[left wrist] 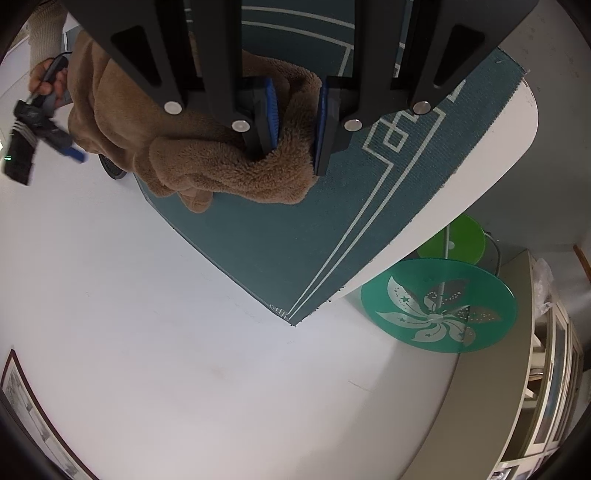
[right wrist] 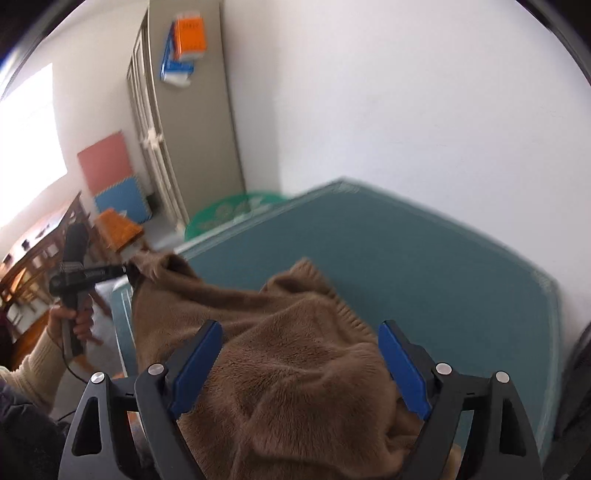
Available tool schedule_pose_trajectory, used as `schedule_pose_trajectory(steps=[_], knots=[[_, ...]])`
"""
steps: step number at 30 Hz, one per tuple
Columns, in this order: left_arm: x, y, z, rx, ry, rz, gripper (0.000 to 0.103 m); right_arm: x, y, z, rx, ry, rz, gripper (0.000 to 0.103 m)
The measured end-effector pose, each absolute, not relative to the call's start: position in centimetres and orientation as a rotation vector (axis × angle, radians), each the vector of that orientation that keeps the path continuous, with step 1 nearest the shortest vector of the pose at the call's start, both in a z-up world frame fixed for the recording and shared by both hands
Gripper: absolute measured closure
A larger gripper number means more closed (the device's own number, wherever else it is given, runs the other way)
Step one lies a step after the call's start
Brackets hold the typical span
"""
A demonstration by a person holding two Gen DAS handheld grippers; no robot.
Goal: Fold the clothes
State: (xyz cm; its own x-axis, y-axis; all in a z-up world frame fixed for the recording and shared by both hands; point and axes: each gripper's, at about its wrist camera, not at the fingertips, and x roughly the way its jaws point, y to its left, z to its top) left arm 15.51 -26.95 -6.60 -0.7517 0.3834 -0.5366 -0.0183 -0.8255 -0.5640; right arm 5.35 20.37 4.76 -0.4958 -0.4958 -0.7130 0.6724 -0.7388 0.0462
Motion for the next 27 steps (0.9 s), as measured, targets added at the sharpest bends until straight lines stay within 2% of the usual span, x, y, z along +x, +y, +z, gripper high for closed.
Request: schedule_pose_trajectory(steps=[5, 7, 8, 9, 12, 16, 19, 20, 23, 27], knots=[[15.8, -26.8, -6.5, -0.982, -0.802, 2.634, 0.082, 2.3, 19.4, -0.7, 1.197, 0.289, -2.117, 0.015], [16.1, -26.8, -6.4, -0.979, -0.802, 2.639, 0.082, 2.5, 19.4, -0.9, 1.193, 0.241, -2.093, 0.031], [16.3, -26.8, -6.3, -0.975, -0.803, 2.642, 0.082, 2.6, 19.6, -0.7, 1.183, 0.215, -2.085, 0.052], [16.5, -26.9, -6.3, -0.970, -0.808, 2.645, 0.082, 2.8, 19.7, -0.4, 1.171, 0.195, -2.085, 0.067], [16.9, -27.2, -6.3, -0.962, -0.824, 2.649, 0.082, 3.8, 19.8, 0.9, 1.113, 0.171, -2.112, 0.080], [17.3, -26.8, -5.8, -0.948, -0.808, 2.650, 0.082, 6.1, 20.5, 4.3, 0.969, 0.149, -2.225, 0.089], [17.7, -26.0, -5.0, -0.915, -0.786, 2.647, 0.082, 7.8, 20.9, 7.3, 0.812, 0.198, -2.387, 0.092], [17.9, -25.6, -4.6, -0.902, -0.777, 2.645, 0.082, 8.7, 21.1, 8.5, 0.739, 0.242, -2.461, 0.099], [18.6, -24.3, -3.0, -0.839, -0.739, 2.647, 0.084, 11.5, 21.8, 11.6, 0.494, 0.365, -2.674, 0.099], [19.8, -22.4, -0.1, -0.737, -0.673, 2.635, 0.088, 13.1, 23.7, 13.9, 0.385, 0.295, -2.754, 0.099]])
